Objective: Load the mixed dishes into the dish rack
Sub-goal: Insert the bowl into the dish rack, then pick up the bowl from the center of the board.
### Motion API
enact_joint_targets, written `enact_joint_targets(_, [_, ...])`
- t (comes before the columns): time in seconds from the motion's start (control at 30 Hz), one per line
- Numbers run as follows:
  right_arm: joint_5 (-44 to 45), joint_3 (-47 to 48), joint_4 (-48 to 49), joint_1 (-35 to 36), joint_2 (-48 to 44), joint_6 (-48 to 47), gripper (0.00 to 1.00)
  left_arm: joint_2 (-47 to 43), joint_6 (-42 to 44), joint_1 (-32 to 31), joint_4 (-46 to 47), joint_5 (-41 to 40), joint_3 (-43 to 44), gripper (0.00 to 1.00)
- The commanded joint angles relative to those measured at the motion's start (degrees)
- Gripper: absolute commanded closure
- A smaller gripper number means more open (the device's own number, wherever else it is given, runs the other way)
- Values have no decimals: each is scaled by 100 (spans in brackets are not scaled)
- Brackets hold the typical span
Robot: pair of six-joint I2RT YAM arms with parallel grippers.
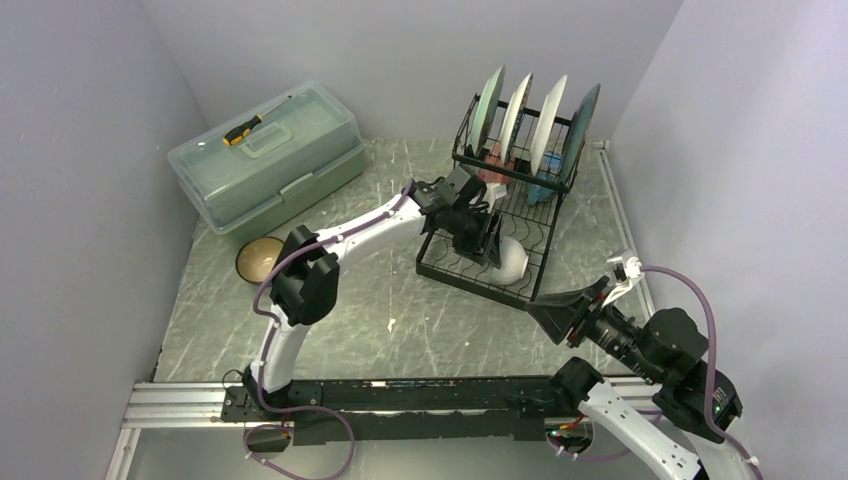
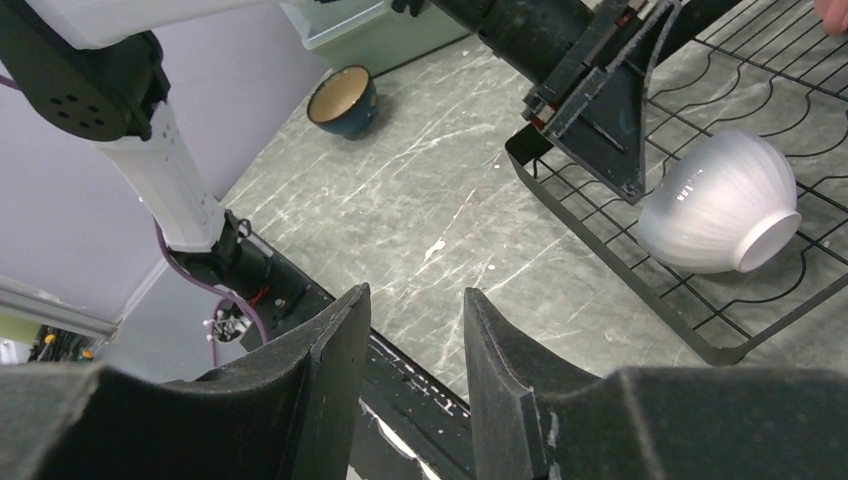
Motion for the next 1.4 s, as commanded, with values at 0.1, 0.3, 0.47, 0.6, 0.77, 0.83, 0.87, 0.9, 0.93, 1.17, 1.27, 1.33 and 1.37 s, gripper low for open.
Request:
enact_joint_targets(0.1, [-44, 22, 387, 12, 162, -65, 58, -947, 402, -14, -745, -1185, 91, 47])
enact_joint_targets(0.3, [-62, -112, 526, 7, 229, -129, 58, -1491, 458, -13, -1421, -2218, -48, 47])
enact_joint_targets(0.47, [-58, -190, 638, 7, 312, -195, 58, -1897, 470, 22, -2066, -3074, -144, 47])
enact_joint_targets(0.6, [-91, -261, 751, 7, 429, -256, 57, -2311, 459, 173, -2392, -3471, -390, 45])
enact_joint_targets(0.77, [-131, -374, 957, 7, 570, -302, 53, -2935, 443, 575, -2576, -3673, -942, 39])
enact_joint_targets(0.83, [-145, -442, 1030, 7, 604, -303, 52, -3248, 448, 819, -2568, -3690, -1255, 36])
enact_joint_targets(0.87, [-158, -477, 1073, 7, 619, -303, 52, -3389, 450, 969, -2543, -3670, -1411, 35])
enact_joint_targets(0.9, [-171, -519, 1117, 7, 625, -303, 52, -3538, 458, 1130, -2531, -3639, -1584, 35])
enact_joint_targets(0.93, [-180, -549, 1161, 7, 643, -295, 52, -3669, 463, 1296, -2523, -3602, -1733, 35])
enact_joint_targets(1.17, [-302, -706, 1422, 7, 798, -317, 51, -4133, 669, 2301, -2387, -3474, -2544, 35])
enact_joint_targets(1.27, [-342, -746, 1508, 7, 882, -346, 50, -4172, 757, 2656, -2322, -3587, -2836, 36])
enact_joint_targets(1.33, [-375, -779, 1573, 7, 918, -362, 51, -4181, 798, 2852, -2247, -3710, -3097, 36])
enact_joint_targets(1.37, [-397, -797, 1610, 9, 947, -364, 51, -4181, 806, 2958, -2206, -3751, -3202, 36])
